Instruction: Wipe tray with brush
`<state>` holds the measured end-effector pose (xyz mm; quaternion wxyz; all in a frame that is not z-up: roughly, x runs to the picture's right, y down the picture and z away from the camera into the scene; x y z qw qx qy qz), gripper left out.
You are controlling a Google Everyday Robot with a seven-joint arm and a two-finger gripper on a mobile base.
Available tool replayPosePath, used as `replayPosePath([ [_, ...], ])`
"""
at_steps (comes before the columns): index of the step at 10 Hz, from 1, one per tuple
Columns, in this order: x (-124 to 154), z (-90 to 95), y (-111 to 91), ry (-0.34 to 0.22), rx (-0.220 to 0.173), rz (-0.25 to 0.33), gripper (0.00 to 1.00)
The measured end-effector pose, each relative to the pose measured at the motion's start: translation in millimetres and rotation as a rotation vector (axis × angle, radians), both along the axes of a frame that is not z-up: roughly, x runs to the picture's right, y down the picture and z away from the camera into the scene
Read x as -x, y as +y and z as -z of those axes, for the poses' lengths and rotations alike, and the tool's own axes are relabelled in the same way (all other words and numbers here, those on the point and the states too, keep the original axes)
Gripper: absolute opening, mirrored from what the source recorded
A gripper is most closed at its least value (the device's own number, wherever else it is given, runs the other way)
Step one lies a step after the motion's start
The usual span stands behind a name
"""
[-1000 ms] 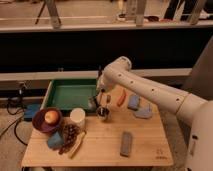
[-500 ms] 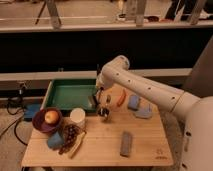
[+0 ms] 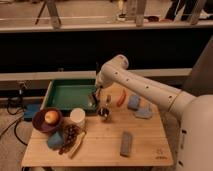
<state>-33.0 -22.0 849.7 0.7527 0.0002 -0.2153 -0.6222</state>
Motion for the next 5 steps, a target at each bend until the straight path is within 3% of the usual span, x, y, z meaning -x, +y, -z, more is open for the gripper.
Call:
replayPosePath([
  [3,23,-1.6,-2,0.001,0.006,0.058,0.0],
  [5,51,0.9,-5,0.015,-0.052,0.093,0.0],
])
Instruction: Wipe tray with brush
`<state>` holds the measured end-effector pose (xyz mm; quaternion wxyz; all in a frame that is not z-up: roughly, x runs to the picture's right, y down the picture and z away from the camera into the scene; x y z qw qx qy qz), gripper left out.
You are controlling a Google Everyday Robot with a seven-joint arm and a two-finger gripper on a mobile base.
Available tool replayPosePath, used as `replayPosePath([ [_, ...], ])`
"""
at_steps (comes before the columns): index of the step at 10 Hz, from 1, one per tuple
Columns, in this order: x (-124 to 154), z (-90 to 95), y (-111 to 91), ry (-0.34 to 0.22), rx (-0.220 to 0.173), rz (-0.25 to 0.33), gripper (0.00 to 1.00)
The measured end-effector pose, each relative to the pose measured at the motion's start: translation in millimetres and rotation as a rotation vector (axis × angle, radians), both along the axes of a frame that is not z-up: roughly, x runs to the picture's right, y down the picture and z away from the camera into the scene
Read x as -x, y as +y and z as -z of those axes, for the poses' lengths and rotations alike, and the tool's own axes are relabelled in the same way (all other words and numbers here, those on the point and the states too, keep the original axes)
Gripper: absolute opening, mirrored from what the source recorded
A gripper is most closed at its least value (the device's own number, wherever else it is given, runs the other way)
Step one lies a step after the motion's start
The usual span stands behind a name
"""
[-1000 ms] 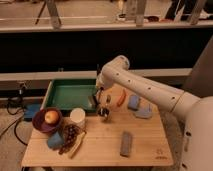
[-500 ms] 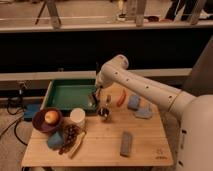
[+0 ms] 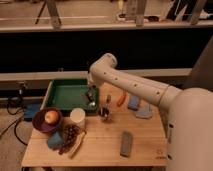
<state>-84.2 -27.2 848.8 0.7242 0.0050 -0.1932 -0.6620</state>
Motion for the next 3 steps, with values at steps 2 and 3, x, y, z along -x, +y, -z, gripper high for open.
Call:
replayPosePath([
  [2,20,-2.7,-1,0.01,-0.064,0.031,0.0],
  [3,25,-4.7,-2,0.011,-0.086,0.037,0.0],
])
